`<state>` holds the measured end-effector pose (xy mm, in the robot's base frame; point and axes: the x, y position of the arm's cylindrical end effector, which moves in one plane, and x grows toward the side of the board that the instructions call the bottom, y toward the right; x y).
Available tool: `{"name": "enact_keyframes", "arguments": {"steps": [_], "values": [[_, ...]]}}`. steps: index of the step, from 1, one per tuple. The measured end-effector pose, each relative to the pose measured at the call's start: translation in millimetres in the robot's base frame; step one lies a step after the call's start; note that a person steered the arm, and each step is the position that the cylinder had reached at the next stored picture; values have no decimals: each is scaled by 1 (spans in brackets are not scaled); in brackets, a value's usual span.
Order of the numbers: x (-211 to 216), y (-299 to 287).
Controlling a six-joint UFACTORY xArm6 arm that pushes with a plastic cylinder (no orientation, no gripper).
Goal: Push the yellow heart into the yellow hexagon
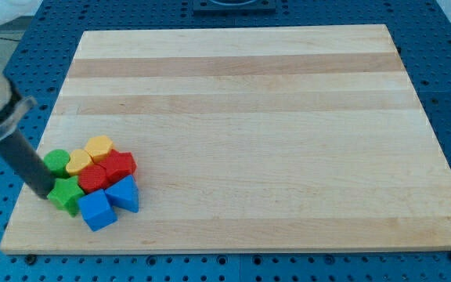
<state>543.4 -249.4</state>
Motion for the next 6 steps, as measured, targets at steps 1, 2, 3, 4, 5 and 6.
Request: {"name": "enact_keyframes", "arguments": {"steps": [1, 2, 3, 4, 5, 6], "values": [[-14, 11], [-22, 11], [-29, 12], [-43, 24], [-67, 42], [-90, 87]]}}
